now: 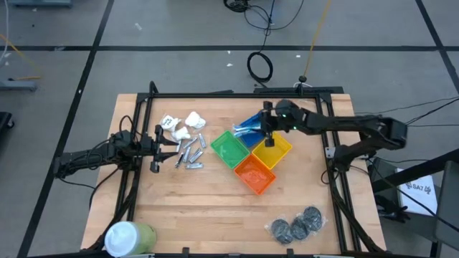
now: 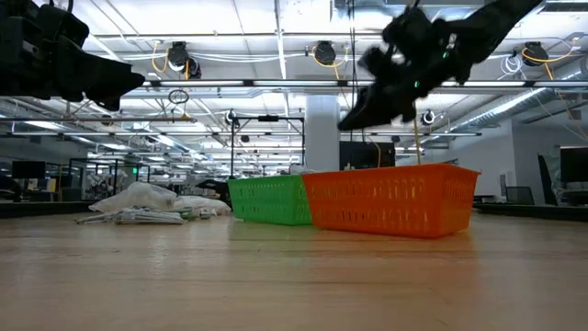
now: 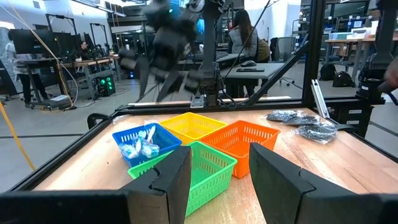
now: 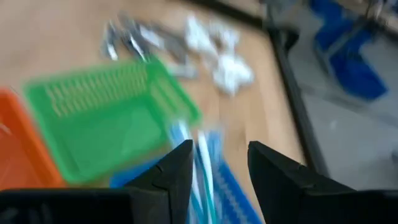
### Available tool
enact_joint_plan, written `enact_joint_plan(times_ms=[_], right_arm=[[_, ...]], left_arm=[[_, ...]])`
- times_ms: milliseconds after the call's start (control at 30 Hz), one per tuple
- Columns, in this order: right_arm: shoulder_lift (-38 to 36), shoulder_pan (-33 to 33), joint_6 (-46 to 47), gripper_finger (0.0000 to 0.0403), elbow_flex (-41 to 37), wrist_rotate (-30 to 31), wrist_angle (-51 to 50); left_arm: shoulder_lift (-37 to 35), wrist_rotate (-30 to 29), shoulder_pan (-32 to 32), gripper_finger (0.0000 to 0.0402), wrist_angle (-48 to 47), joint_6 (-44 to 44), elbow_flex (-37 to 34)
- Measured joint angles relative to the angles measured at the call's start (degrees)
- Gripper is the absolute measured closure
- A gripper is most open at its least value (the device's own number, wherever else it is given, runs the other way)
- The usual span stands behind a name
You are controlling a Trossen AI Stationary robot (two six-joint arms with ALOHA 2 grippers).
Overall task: Pick & Place Travel size toiletries
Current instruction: Put the black hairbrush into the yellow bin
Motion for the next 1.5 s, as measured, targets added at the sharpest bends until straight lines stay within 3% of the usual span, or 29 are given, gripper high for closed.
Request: enact_joint_plan(times_ms=[233, 500, 700, 767, 867, 967, 1067, 1267, 1500], right_arm=[[-10.4, 13.7, 2.5, 0.0256, 0.0, 1.6, -5.6], [-15.9, 39.2, 13.5, 0.0224, 0.1, 9.9, -12.7], [-16.3, 58.2, 31.1, 0.0173, 0.1, 23.9, -22.2], [-16.3, 62.9, 41.0, 0.0163, 0.1, 28.6, -29.6], [-16.3, 68.3, 58.3, 0.0159, 0.1, 30.5, -40.1], [-15.8, 73.3, 73.5, 0.0163, 0.1, 30.3, -47.6], [-14.0, 77.6, 82.0, 0.0171, 0.1, 29.5, -51.5], [-8.4, 80.4, 86.7, 0.018, 0.1, 29.3, -53.7], [-0.9, 80.7, 90.6, 0.0173, 0.0, 20.2, -48.8]], left_arm=[[0.0, 0.0, 0.0, 0.0243, 0.0, 0.0, 0.0], [0.0, 0.0, 0.0, 0.0243, 0.0, 0.0, 0.0], [0.0, 0.0, 0.0, 0.0243, 0.0, 0.0, 0.0], [0.0, 0.0, 0.0, 0.0243, 0.0, 0.0, 0.0], [0.0, 0.0, 0.0, 0.0243, 0.0, 0.0, 0.0], [0.0, 0.0, 0.0, 0.0243, 0.0, 0.0, 0.0], [0.0, 0.0, 0.0, 0.0243, 0.0, 0.0, 0.0], [0.0, 0.0, 0.0, 0.0243, 0.0, 0.0, 0.0], [0.0, 0.0, 0.0, 0.0243, 0.0, 0.0, 0.0]])
